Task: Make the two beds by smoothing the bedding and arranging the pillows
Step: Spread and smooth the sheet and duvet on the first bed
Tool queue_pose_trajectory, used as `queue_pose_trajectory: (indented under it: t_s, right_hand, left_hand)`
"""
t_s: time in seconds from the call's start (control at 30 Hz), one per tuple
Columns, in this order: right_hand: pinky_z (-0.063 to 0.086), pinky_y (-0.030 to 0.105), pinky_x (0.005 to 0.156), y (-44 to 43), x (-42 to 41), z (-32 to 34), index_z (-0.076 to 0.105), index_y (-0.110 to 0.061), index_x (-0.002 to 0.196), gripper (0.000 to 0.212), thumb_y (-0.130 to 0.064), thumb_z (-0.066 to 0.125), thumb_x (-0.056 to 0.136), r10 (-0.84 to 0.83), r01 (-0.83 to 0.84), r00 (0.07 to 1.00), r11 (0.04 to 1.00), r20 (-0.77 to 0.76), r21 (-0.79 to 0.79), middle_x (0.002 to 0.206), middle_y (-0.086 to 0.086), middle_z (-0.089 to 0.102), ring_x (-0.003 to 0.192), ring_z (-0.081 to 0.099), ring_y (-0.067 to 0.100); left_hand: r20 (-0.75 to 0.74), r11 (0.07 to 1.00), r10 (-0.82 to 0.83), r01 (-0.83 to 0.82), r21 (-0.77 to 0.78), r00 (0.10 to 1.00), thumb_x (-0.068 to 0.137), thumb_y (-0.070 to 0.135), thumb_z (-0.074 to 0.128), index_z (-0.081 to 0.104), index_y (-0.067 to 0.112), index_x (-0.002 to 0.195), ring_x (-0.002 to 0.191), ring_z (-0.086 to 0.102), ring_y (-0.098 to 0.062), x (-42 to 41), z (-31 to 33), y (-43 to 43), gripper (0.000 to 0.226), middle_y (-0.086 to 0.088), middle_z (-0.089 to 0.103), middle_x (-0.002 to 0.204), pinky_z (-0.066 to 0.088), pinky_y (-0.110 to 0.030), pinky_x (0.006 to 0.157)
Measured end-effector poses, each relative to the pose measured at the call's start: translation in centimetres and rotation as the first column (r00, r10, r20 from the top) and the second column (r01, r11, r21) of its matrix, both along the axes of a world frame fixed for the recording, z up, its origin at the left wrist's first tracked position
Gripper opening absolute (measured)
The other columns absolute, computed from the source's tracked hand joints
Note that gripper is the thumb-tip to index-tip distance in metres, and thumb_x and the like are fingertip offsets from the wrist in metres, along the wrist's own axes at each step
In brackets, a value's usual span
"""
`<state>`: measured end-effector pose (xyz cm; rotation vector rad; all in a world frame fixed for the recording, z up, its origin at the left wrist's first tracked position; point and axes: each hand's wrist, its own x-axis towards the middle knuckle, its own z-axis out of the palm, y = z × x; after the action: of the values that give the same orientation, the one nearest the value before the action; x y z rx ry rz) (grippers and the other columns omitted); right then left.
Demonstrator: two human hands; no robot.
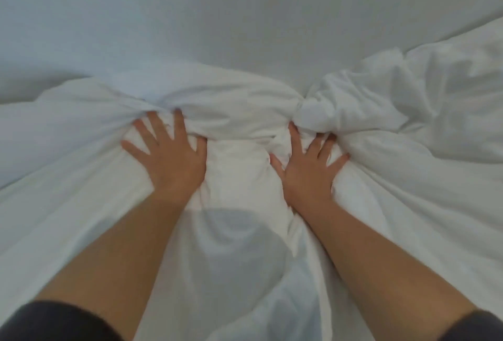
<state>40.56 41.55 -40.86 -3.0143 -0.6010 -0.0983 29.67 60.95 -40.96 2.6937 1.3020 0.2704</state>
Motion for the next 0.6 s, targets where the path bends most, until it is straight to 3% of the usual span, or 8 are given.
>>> queue_pose_trajectory:
  t_s: [0.1, 0.23, 0.33, 0.47, 0.57, 0.6]
  right_hand:
    - [0.003, 0.073, 0.107, 0.1, 0.9, 0.3, -0.009, -0.038, 0.152, 0.083, -0.073, -0.01, 0.077, 0.035, -0.034, 0.999, 0.998, 0.01, -0.06, 0.155, 0.033, 0.011, 0.146, 0.008, 0.046]
    - [0.001, 0.071, 0.109, -0.5, 1.3, 0.3, -0.018, -0.038, 0.15, 0.085, -0.073, -0.017, 0.072, 0.047, -0.05, 0.998, 0.996, -0.046, -0.077, 0.158, 0.03, 0.002, 0.147, 0.0, 0.043]
    - [0.0, 0.069, 0.111, -1.0, 0.8, 1.5, -0.02, -0.036, 0.15, 0.078, -0.074, 0.003, 0.086, 0.066, -0.081, 0.986, 0.992, -0.153, -0.096, 0.159, 0.027, -0.007, 0.148, -0.005, 0.04]
    - [-0.004, 0.064, 0.114, -4.3, -2.6, 5.7, -0.013, -0.037, 0.153, 0.077, -0.071, 0.02, 0.092, 0.172, -0.176, 0.896, 0.984, -0.408, 0.028, 0.161, 0.018, -0.013, 0.148, -0.01, 0.036]
    - [0.0, 0.059, 0.115, -6.4, -4.8, 9.1, -0.011, -0.049, 0.149, 0.086, -0.078, 0.035, 0.083, 0.391, -0.317, 0.761, 0.92, -0.517, 0.229, 0.162, 0.004, -0.017, 0.15, -0.007, 0.028]
    - [0.008, 0.058, 0.115, -6.9, -6.5, 9.8, -0.01, -0.051, 0.149, 0.088, -0.078, 0.041, 0.082, 0.48, -0.458, 0.735, 0.872, -0.479, 0.171, 0.163, 0.001, -0.014, 0.15, 0.0, 0.028]
  left_hand:
    - [-0.09, 0.999, 0.038, -0.038, -0.002, 0.995, 0.096, 0.059, 0.019, 0.006, 0.029, 0.155, 0.147, -0.007, -0.039, 1.7, 0.4, 1.1, 0.067, -0.017, -0.002, 0.162, -0.006, -0.072, 0.108]
    - [-0.159, 0.991, 0.001, -0.023, -0.133, 0.987, 0.095, 0.064, 0.017, -0.001, 0.033, 0.155, 0.148, -0.011, -0.033, 1.4, 1.4, 1.1, 0.07, -0.009, -0.01, 0.162, -0.007, -0.066, 0.112]
    - [-0.192, 0.955, -0.121, 0.062, -0.289, 0.974, 0.094, 0.066, 0.022, -0.002, 0.031, 0.155, 0.149, -0.008, -0.03, -1.8, 3.7, 0.1, 0.074, -0.006, -0.012, 0.163, -0.002, -0.056, 0.117]
    - [-0.206, 0.937, -0.245, 0.177, -0.301, 0.947, 0.089, 0.072, 0.024, 0.006, 0.024, 0.155, 0.149, 0.003, -0.027, -10.9, 6.8, -6.0, 0.084, -0.007, 0.001, 0.163, 0.005, -0.049, 0.119]
    - [-0.327, 0.98, -0.12, 0.06, -0.19, 0.937, 0.08, 0.084, 0.029, 0.006, 0.029, 0.153, 0.149, 0.002, -0.027, -15.6, 7.4, -7.7, 0.095, -0.004, 0.006, 0.162, 0.001, -0.062, 0.113]
    - [-0.391, 0.987, -0.029, -0.036, -0.158, 0.92, 0.079, 0.084, 0.033, 0.009, 0.031, 0.152, 0.147, 0.007, -0.03, -17.5, 7.8, -7.9, 0.093, -0.006, 0.011, 0.159, 0.007, -0.065, 0.111]
